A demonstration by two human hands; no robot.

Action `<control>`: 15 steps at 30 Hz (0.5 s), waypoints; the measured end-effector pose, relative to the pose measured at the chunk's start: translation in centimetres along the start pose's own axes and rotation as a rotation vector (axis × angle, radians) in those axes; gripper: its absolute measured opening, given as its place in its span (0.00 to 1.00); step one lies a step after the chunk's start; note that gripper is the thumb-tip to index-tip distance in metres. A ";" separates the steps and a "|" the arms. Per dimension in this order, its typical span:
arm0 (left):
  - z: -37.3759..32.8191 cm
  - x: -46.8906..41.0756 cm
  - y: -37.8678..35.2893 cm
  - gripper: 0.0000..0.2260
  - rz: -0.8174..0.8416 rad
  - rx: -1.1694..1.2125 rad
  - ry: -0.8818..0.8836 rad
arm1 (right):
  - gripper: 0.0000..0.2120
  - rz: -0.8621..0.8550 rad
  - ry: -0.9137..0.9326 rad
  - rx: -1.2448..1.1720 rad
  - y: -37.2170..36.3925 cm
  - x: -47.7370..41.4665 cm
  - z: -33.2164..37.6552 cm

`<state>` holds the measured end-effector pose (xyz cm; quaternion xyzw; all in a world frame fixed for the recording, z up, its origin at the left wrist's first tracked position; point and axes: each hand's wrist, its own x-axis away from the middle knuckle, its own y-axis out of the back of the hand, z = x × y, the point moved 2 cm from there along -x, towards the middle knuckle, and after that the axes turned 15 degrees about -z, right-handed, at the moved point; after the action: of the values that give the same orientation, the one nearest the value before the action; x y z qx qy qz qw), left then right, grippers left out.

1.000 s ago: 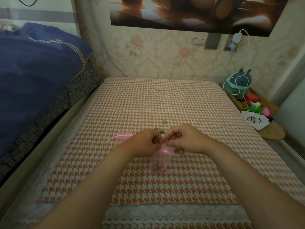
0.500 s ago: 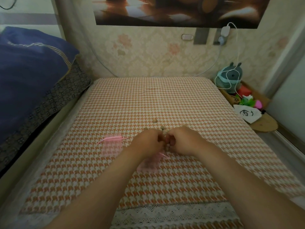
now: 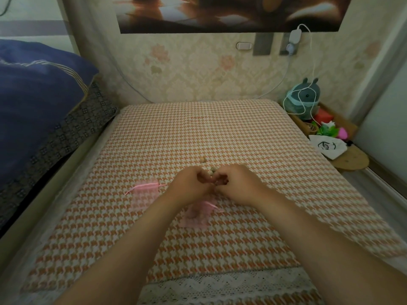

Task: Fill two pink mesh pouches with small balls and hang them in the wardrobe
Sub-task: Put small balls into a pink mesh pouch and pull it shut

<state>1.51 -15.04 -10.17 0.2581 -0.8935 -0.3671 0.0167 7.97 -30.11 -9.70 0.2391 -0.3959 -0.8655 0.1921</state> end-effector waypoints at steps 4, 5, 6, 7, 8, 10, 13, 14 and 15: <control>0.1 -0.1 1.2 0.12 0.005 0.212 0.097 | 0.12 -0.046 -0.034 -0.180 -0.1 -0.1 0.9; 0.3 -0.1 1.4 0.13 0.007 0.222 0.103 | 0.11 -0.051 -0.035 -0.198 -0.1 -0.2 1.2; 0.6 -0.1 1.5 0.12 0.013 0.219 0.103 | 0.09 -0.053 -0.032 -0.206 -0.1 -0.2 1.4; 0.9 0.0 1.7 0.12 0.022 0.199 0.093 | 0.08 -0.050 -0.034 -0.206 -0.2 -0.2 1.6; 1.2 0.1 1.8 0.12 0.040 0.161 0.073 | 0.07 -0.044 -0.045 -0.201 -0.3 -0.3 1.7; 2.0 0.4 1.9 0.13 0.109 0.034 0.004 | 0.06 -0.034 -0.085 -0.189 -0.5 -0.3 1.8; 2.4 1.2 1.7 0.14 0.238 -0.117 -0.097 | 0.05 -0.025 -0.138 -0.191 -0.6 -0.4 1.7; 2.5 1.3 1.7 0.12 0.255 -0.130 -0.123 | 0.04 -0.012 -0.150 -0.196 -0.6 -0.4 1.7; 2.5 1.4 1.8 0.08 0.263 -0.137 -0.135 | 0.04 0.000 -0.161 -0.203 -0.6 -0.4 1.7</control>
<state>-1.07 -13.04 -11.08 0.1120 -0.8915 -0.4383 0.0222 7.22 -28.50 -9.09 0.1482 -0.3204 -0.9175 0.1832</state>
